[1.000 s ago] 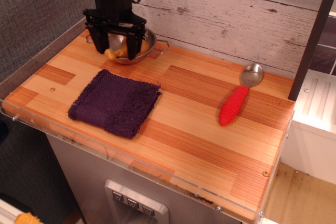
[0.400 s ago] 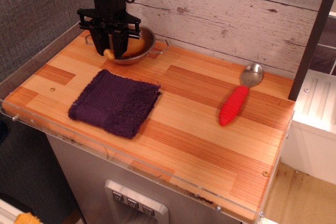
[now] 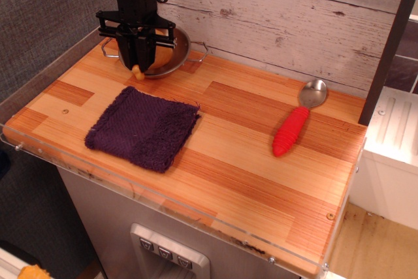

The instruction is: Move the chicken leg to the left of the spoon.

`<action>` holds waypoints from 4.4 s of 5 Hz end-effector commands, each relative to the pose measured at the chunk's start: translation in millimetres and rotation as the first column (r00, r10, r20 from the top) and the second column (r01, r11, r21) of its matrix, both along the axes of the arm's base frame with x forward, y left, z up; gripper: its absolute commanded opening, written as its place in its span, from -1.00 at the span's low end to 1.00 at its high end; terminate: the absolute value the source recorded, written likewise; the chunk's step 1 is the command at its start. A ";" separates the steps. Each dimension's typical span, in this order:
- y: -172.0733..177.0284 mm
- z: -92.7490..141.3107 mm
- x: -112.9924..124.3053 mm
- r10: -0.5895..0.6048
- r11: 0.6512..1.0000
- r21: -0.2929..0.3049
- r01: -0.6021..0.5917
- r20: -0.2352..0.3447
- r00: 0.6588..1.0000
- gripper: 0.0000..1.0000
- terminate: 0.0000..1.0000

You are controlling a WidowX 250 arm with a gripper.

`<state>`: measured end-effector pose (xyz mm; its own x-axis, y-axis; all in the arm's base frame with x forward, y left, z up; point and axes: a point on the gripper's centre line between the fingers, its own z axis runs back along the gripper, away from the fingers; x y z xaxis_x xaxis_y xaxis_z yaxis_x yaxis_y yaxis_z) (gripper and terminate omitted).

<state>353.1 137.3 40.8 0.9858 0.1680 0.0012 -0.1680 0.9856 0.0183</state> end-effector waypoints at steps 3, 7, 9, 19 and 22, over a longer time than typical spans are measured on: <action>11.8 105.1 -6.3 0.055 0.995 0.067 -0.079 0.311 0.949 -1.00 -1.00; -132.8 48.6 -45.3 -0.203 0.979 0.005 0.205 0.160 0.966 -1.00 -1.00; -135.6 16.0 -22.3 -0.231 0.973 0.004 0.232 0.107 0.967 -1.00 -1.00; -105.5 65.4 -50.3 -0.183 0.983 0.041 0.179 0.130 0.975 1.00 -1.00; -105.0 62.7 -48.5 -0.218 0.975 0.069 0.210 0.145 0.965 1.00 1.00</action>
